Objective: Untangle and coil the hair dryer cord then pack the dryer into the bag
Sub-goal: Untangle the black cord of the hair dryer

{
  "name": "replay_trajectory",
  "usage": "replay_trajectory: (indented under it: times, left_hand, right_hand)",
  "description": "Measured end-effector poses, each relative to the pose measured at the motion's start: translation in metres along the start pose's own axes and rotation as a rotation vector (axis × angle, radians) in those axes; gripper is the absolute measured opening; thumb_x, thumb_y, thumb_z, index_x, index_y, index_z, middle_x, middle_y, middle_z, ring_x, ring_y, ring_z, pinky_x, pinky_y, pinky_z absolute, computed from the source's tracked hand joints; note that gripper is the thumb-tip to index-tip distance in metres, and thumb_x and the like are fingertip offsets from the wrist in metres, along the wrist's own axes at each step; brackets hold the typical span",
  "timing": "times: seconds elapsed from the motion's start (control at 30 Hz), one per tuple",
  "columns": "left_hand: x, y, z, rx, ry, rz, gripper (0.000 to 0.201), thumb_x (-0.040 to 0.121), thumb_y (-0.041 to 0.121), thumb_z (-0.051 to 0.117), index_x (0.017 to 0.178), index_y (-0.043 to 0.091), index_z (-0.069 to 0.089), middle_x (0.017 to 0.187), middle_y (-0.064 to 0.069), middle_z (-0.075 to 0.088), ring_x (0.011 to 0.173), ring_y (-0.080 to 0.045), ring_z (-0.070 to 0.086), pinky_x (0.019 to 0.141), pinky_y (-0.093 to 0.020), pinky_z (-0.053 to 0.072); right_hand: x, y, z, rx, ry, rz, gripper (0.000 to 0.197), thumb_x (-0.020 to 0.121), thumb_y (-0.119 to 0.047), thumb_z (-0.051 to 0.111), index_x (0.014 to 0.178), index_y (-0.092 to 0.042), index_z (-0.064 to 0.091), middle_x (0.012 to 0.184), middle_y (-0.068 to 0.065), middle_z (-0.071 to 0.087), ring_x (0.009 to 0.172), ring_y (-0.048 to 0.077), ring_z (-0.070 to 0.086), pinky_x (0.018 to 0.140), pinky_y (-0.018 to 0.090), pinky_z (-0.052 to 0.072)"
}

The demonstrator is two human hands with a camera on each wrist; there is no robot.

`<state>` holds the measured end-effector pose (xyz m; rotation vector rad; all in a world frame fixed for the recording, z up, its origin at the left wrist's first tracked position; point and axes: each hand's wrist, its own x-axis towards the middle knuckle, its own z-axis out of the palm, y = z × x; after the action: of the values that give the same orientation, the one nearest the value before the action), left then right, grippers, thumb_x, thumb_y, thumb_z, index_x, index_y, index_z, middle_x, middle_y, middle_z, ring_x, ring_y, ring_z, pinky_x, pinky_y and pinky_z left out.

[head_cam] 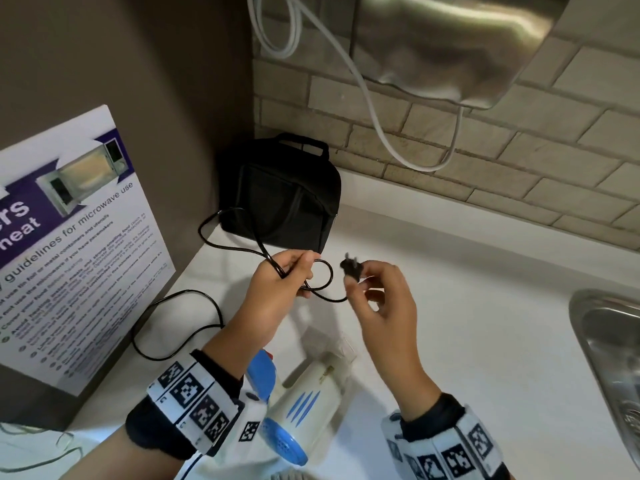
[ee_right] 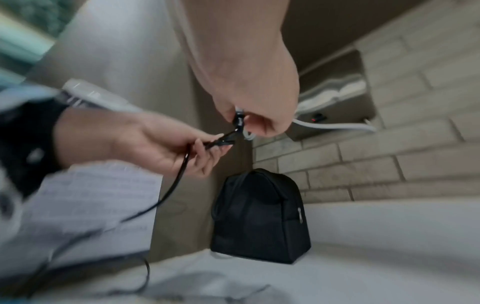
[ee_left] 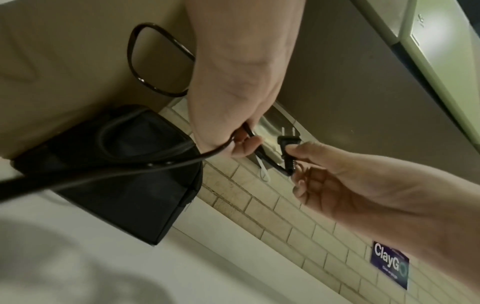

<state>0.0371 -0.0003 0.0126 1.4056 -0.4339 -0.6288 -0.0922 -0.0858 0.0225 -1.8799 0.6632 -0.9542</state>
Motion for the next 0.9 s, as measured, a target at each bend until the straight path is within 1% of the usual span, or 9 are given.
replay_trajectory:
  times: [0.1,0.23,0.3,0.4,0.47,0.57,0.7,0.77,0.9]
  left_hand:
    - [-0.001,-0.001,-0.005,-0.033,-0.032,-0.022,0.014,0.093,0.020,0.057,0.091,0.021,0.071,0.070,0.004,0.059,0.061,-0.008,0.053,0.057,-0.018,0.048]
    - [0.000,-0.003,-0.011,-0.037,-0.011,-0.073,0.013,0.091,0.025,0.062,0.091,0.015,0.069,0.069,0.005,0.062,0.052,-0.008,0.049,0.054,-0.020,0.044]
    - [0.000,-0.003,-0.014,-0.020,-0.023,-0.072,0.016,0.089,0.027,0.063,0.091,0.011,0.068,0.064,0.006,0.061,0.053,-0.009,0.049,0.052,-0.018,0.044]
    - [-0.001,-0.001,-0.017,0.045,-0.030,-0.057,0.020,0.091,0.027,0.061,0.090,0.007,0.065,0.060,0.002,0.057,0.048,-0.005,0.049,0.045,-0.016,0.041]
    - [0.001,0.000,-0.024,0.114,0.035,-0.043,0.027,0.095,0.031,0.054,0.085,0.007,0.061,0.059,0.000,0.052,0.044,-0.004,0.046,0.041,-0.014,0.038]
    - [0.009,0.001,-0.037,0.126,0.162,-0.042,0.035,0.097,0.039,0.046,0.080,0.009,0.055,0.064,-0.005,0.050,0.043,-0.010,0.038,0.037,-0.014,0.035]
    - [0.018,0.006,-0.040,0.067,0.191,-0.034,0.033,0.097,0.035,0.048,0.077,0.010,0.055,0.061,-0.001,0.055,0.042,-0.009,0.044,0.040,-0.019,0.039]
    - [0.021,0.010,-0.040,0.021,0.139,-0.012,0.022,0.094,0.028,0.056,0.081,0.010,0.060,0.063,0.002,0.061,0.050,-0.009,0.057,0.050,-0.018,0.047]
    - [0.019,0.018,-0.035,0.049,-0.022,0.027,0.003,0.089,0.014,0.063,0.089,0.011,0.062,0.077,-0.003,0.069,0.068,-0.005,0.070,0.065,-0.014,0.052]
  right_hand:
    - [0.007,-0.001,-0.006,0.314,0.002,0.283,0.006,0.089,-0.010,0.064,0.092,-0.013,0.060,0.084,-0.001,0.062,0.081,0.014,0.060,0.081,0.031,0.052]
    - [0.015,0.004,-0.016,0.527,0.103,0.467,0.006,0.092,-0.006,0.057,0.088,-0.010,0.055,0.089,0.009,0.063,0.077,0.014,0.066,0.089,0.034,0.053]
    - [0.017,0.008,-0.020,0.591,0.128,0.513,0.009,0.093,-0.007,0.056,0.085,-0.007,0.052,0.085,0.009,0.063,0.074,0.015,0.067,0.088,0.032,0.054]
    - [0.024,0.014,-0.028,0.700,0.196,0.554,0.016,0.093,-0.006,0.055,0.078,-0.008,0.050,0.066,0.000,0.064,0.068,0.012,0.066,0.085,0.027,0.056]
    - [0.030,0.017,-0.039,0.836,0.291,0.575,0.019,0.094,-0.004,0.053,0.075,-0.006,0.053,0.056,-0.003,0.061,0.063,0.009,0.063,0.080,0.025,0.057]
    - [0.038,0.024,-0.059,0.977,0.384,0.613,0.015,0.093,-0.005,0.054,0.079,-0.002,0.059,0.061,0.001,0.064,0.066,0.010,0.065,0.072,0.022,0.057]
    - [0.036,0.043,-0.062,0.835,0.328,0.693,0.020,0.093,-0.002,0.053,0.073,-0.002,0.056,0.054,0.001,0.059,0.066,0.014,0.062,0.076,0.027,0.059]
    - [0.035,0.054,-0.061,0.711,0.247,0.767,0.007,0.091,0.002,0.054,0.088,-0.004,0.054,0.069,0.010,0.064,0.071,0.019,0.064,0.074,0.030,0.059]
    - [0.031,0.074,-0.058,0.338,-0.085,0.875,0.023,0.091,0.001,0.054,0.113,-0.007,0.053,0.096,0.016,0.070,0.091,0.026,0.065,0.080,0.031,0.052]
